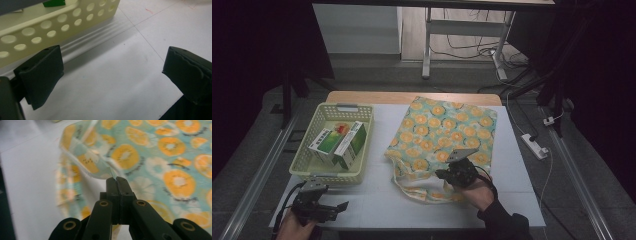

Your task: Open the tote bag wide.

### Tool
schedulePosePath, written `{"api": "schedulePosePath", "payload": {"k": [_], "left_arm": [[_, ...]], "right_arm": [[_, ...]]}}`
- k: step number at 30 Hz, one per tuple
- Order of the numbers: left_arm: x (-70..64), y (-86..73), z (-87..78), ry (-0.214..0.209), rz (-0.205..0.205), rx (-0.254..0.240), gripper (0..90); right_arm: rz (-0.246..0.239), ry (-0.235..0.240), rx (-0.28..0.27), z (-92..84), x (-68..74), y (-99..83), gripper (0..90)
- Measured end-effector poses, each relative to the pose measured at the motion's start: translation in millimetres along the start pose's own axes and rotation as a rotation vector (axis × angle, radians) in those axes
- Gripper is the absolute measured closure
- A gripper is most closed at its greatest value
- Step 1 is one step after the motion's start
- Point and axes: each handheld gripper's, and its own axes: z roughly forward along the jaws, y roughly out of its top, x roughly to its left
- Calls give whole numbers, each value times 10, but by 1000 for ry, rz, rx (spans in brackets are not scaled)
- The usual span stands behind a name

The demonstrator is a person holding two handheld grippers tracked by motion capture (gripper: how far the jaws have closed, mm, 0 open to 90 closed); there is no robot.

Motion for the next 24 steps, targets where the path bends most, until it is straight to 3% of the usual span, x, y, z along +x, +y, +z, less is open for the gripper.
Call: {"api": "schedulePosePath", "payload": {"k": [3,17,19,24], "left_arm": [[0,0,0,0,-1,0,31],[4,2,6,2,-5,3,32],[5,3,6,1,-6,4,32],[6,4,8,0,-5,5,33]], "right_arm": [[25,-24,-1,35,-169,30,897],[81,-113,-23,93,-677,168,897],[97,-132,-31,120,-811,206,897],[115,-148,-35,146,-942,237,897]]}}
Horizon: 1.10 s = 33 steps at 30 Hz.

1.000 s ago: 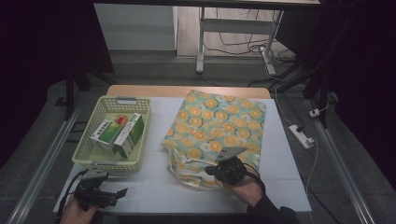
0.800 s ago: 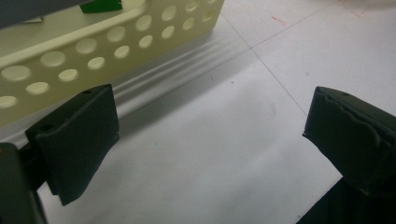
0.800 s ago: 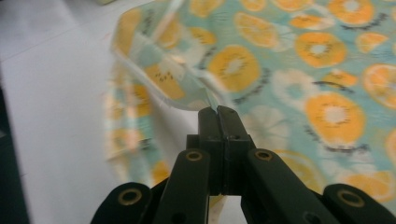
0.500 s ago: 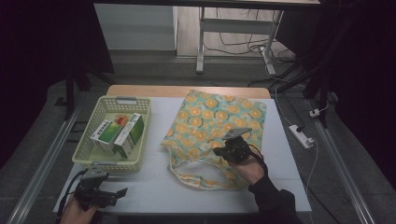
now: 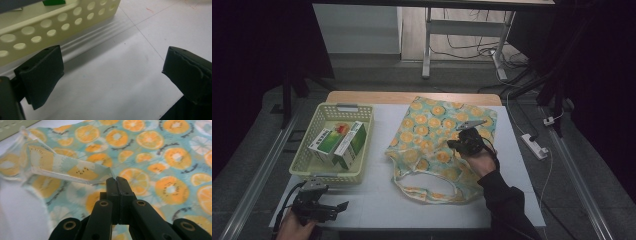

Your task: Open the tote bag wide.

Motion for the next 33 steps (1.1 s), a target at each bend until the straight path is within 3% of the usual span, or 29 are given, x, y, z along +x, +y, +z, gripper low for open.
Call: {"api": "schedulePosePath", "payload": {"k": [9,20,23,27,29,31,33], "left_arm": [[1,2,2,-1,0,4,33],[2,3,6,-1,-1,5,33],[0,3,7,-2,-1,6,33],[-3,4,8,0,2,8,35],[-5,5,8,0,3,8,35],[-5,5,8,0,4,8,35],[-4,4,5,-1,4,7,35]], "right_arm": [[34,-41,-14,37,-294,59,897],[53,-83,-7,213,-509,126,896],[54,-85,8,278,-527,106,895],[50,-80,81,444,-519,-1,890],[49,-78,87,482,-515,-33,874],[65,-56,77,463,-502,-23,768],[62,-58,65,444,-492,-17,741]]}}
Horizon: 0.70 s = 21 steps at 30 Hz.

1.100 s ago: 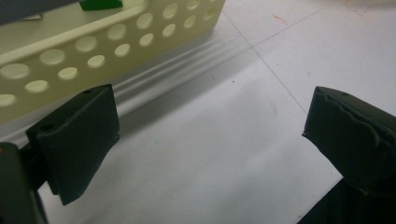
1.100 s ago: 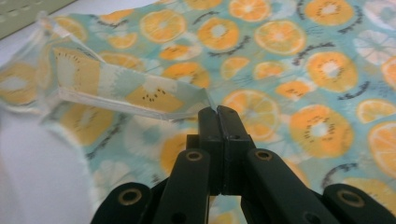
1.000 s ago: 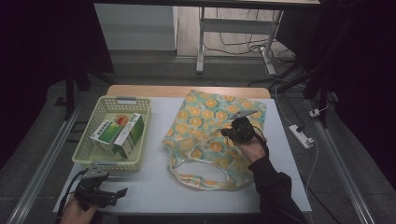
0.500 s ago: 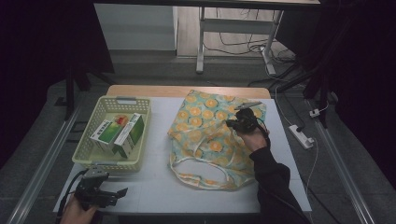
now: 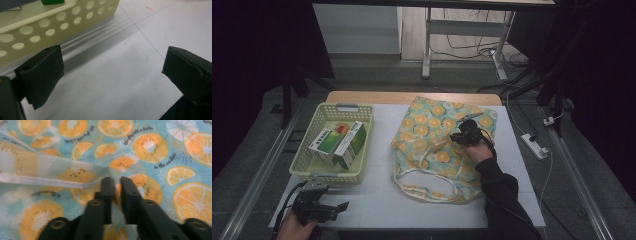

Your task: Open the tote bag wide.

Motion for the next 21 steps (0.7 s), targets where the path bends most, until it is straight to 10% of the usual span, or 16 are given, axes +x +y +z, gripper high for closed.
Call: {"api": "schedulePosePath", "payload": {"k": [7,21], "left_arm": [[-1,-2,-1,1,0,-3,35],[-2,-3,-4,-1,1,-7,35]], "right_arm": [[8,15,-58,-207,52,12,501],[-14,186,-37,-419,451,-193,227]]}}
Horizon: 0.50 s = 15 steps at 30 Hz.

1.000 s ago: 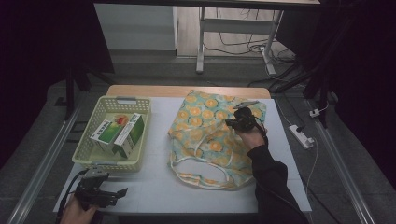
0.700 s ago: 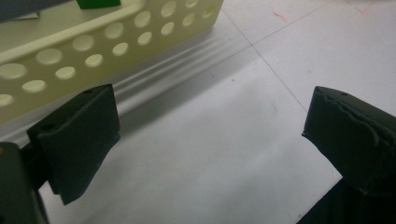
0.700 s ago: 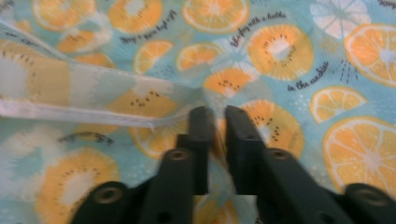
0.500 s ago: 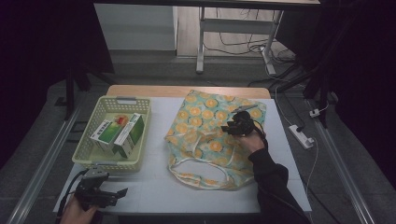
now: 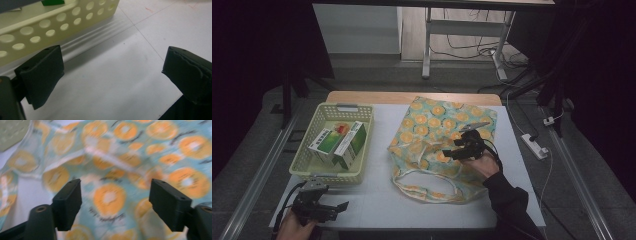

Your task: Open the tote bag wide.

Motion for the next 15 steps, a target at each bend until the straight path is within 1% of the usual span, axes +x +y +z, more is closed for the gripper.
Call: {"api": "schedulePosePath", "payload": {"k": [2,4,7,10,14,15], "left_arm": [[1,0,-1,0,0,0,35],[1,-1,-2,-1,0,-1,35],[1,-1,-1,-1,0,0,35],[-1,-1,-2,0,1,-1,35],[-4,-1,-1,1,0,0,35],[-4,-1,0,1,0,0,35]], "right_arm": [[-9,2,14,19,58,-34,196],[-15,9,21,31,114,-72,191],[-48,-4,54,59,202,-133,195],[-61,10,76,77,273,-201,237],[-110,21,87,70,357,-261,340],[-118,30,86,65,375,-273,385]]}}
